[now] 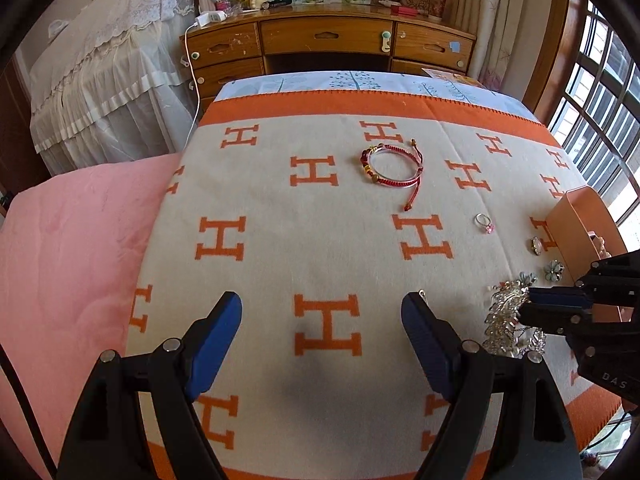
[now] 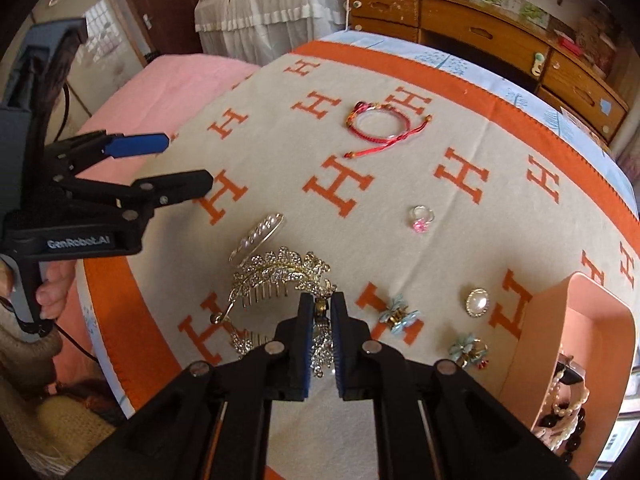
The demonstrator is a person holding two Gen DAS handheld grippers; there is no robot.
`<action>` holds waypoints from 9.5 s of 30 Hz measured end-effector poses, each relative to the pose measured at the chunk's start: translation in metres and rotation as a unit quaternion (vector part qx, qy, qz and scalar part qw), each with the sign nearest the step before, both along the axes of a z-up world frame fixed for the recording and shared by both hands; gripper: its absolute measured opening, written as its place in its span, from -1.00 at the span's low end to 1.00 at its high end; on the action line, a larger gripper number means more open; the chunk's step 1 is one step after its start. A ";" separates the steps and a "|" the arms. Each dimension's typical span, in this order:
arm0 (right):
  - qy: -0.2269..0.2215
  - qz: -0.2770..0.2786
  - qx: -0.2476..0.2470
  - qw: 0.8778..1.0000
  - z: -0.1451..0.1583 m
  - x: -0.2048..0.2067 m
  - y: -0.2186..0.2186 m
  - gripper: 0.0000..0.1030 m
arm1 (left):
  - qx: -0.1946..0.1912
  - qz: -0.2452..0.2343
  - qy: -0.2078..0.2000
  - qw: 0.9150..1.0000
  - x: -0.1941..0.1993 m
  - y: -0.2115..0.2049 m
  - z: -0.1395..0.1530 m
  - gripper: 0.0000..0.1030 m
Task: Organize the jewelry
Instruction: 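Grasp the silver leaf hair comb with the right tool, then grasp the pearl brooch pin with the left tool, then drop the brooch pin into the pink box while the right tool drops the hair comb in, then withdraw both open tools from the pink box, then grasp the red string bracelet with the left tool while the right tool grasps the round pearl brooch, then carry the bracelet and pearl brooch into the pink box and open both tools, then grasp a blue flower brooch with the left tool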
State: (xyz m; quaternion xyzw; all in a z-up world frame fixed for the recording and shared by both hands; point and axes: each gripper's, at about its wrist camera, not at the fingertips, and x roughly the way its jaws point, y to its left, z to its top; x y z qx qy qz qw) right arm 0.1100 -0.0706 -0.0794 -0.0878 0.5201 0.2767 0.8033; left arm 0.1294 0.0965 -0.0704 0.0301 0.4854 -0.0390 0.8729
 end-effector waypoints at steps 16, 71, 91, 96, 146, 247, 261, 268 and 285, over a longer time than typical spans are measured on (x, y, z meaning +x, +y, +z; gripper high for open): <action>-0.048 -0.126 0.111 0.985 0.047 0.004 -0.068 -0.84 | -0.053 -0.019 0.079 0.995 0.001 -0.041 -0.041 0.20; -0.074 -0.397 0.244 0.882 0.033 -0.037 -0.255 -0.83 | -0.139 -0.214 0.057 0.965 -0.003 -0.250 0.016 0.00; -0.041 -0.408 0.143 0.901 0.013 0.004 -0.230 -0.77 | -0.103 -0.145 -0.005 0.984 -0.037 -0.172 0.024 0.17; -0.054 -0.397 0.135 0.906 0.022 -0.016 -0.217 -0.77 | -0.093 -0.140 -0.004 0.986 -0.046 -0.164 0.018 0.35; 0.027 -0.196 0.030 0.980 0.074 0.054 -0.038 -0.76 | 0.048 -0.054 -0.033 0.997 0.031 -0.035 0.097 0.52; 0.077 -0.310 0.131 0.938 0.018 -0.029 -0.244 -0.61 | -0.018 -0.259 0.129 0.957 -0.007 -0.294 0.019 -0.41; 0.001 -0.280 0.154 0.948 0.053 -0.059 -0.192 -0.62 | -0.035 -0.170 0.012 0.985 -0.017 -0.180 0.091 0.06; -0.028 -0.255 0.157 0.954 0.066 -0.068 -0.151 -0.62 | -0.032 -0.146 -0.008 0.989 -0.028 -0.142 0.090 0.07; -0.052 -0.264 0.128 0.955 0.001 -0.069 -0.095 -0.61 | 0.012 -0.270 -0.008 0.963 -0.021 -0.142 -0.021 0.06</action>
